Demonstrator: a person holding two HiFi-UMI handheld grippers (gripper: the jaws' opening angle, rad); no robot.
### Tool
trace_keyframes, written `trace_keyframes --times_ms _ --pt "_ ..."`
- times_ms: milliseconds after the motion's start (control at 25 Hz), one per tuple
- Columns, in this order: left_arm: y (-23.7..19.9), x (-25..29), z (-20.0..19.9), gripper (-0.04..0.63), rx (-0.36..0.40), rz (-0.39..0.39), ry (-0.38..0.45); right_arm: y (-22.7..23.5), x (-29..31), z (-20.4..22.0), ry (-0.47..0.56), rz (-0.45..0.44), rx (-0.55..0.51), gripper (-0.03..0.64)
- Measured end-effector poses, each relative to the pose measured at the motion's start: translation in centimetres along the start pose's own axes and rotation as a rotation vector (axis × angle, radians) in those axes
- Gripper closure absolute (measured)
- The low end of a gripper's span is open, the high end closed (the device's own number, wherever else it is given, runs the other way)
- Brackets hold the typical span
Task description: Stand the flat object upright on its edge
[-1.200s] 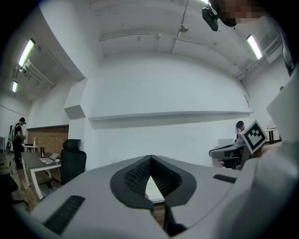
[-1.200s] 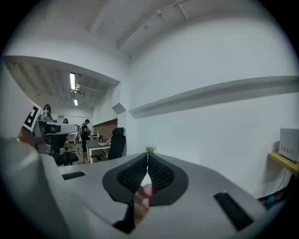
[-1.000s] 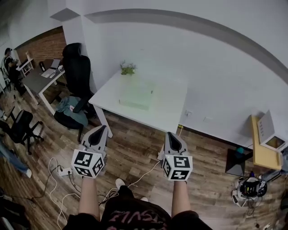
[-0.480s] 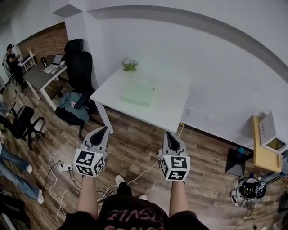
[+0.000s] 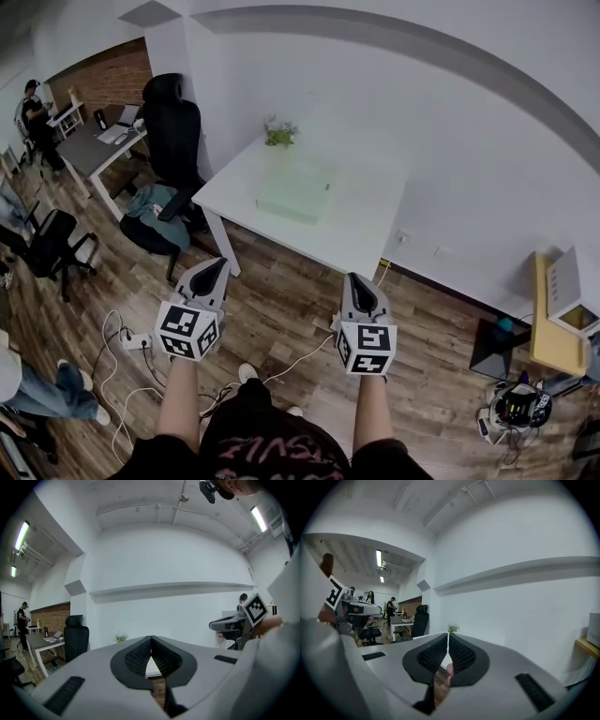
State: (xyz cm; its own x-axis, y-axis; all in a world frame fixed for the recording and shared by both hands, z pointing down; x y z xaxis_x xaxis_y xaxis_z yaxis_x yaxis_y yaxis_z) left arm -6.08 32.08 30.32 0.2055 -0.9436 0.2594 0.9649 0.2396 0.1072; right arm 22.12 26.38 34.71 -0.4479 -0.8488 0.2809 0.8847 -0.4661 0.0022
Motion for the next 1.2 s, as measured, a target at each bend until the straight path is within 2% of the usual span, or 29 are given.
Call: trace_keyframes --times_ms 320,640,1000,1200 --pt "-1.9 2.7 -0.2 0.581 -0.003 -0.012 -0.006 0.7 3.5 -0.5 -0.012 -0.008 -0.028 0.589" --pt "-5.6 7.2 0.7 0.581 -0.025 0.013 -0.013 0.1 8.7 -0.7 -0.043 0.004 -0.027 0.589" --pt "-14.6 14.8 1.9 0.581 -0.069 0.079 -0.03 -2.7 18.6 -2.5 -0.102 0.048 -0.043 0.589" --pt "-19.9 19.6 1.6 0.581 -0.089 0.141 -0.036 -3.8 24.2 -4.8 -0.114 0.106 -0.023 0.589"
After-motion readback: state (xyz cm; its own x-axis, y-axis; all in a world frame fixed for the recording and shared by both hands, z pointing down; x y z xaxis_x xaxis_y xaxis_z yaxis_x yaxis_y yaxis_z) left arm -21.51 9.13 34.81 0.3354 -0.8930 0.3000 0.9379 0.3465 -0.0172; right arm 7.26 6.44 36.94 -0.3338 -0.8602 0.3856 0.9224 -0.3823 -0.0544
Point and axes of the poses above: the fingertips, and each gripper's own axes: x forward along the fingers, y to its right, z out of its underside, the point moved 5 cm from there along -x, backward along the fingers, and after that the axes turned 10 degrees about -y, right-handed, at the moved point
